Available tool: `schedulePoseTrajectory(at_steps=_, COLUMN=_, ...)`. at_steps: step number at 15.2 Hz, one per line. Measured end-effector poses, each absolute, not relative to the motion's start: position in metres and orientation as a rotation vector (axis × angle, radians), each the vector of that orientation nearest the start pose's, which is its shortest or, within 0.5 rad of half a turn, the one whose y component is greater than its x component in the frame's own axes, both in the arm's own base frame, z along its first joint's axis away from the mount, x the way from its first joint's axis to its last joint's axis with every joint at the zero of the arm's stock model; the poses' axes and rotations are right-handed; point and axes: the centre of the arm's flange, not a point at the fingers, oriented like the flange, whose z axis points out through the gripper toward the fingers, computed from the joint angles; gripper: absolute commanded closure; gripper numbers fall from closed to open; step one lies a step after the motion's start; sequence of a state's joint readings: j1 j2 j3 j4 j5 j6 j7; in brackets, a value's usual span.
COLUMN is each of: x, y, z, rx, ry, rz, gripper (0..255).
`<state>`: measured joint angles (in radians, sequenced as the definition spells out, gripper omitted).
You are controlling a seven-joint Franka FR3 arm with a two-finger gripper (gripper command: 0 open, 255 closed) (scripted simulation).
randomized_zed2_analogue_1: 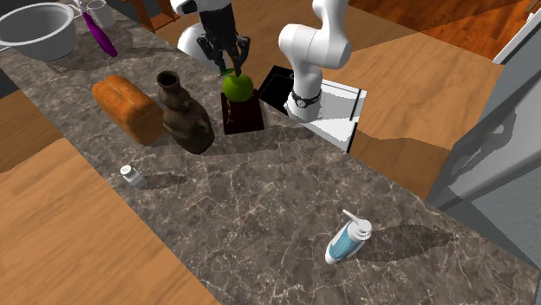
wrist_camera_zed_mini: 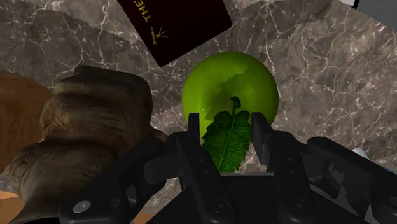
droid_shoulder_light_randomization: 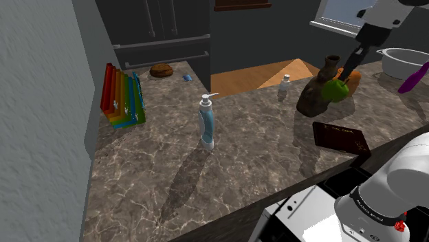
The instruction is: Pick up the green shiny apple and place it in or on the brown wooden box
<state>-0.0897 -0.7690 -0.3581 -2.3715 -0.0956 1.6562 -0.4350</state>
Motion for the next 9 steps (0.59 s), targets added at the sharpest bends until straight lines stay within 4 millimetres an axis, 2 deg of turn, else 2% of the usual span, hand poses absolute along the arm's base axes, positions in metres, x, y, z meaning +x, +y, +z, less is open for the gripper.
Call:
schedulePoseTrajectory(at_steps=4, x=0.236, y=-0.202, z=0.576, rx=-3.005, ry=-0.131, rz=-0.118, gripper=255)
schedulePoseTrajectory(at_steps=8, x=0.19, y=-0.217, z=0.585, rx=-3.005, ry=-0.131, rz=-0.118, gripper=255)
schedulePoseTrajectory(at_steps=9, x=0.185, y=-0.221, z=0.583, rx=-3.005, ry=-0.131, rz=-0.118, gripper=255)
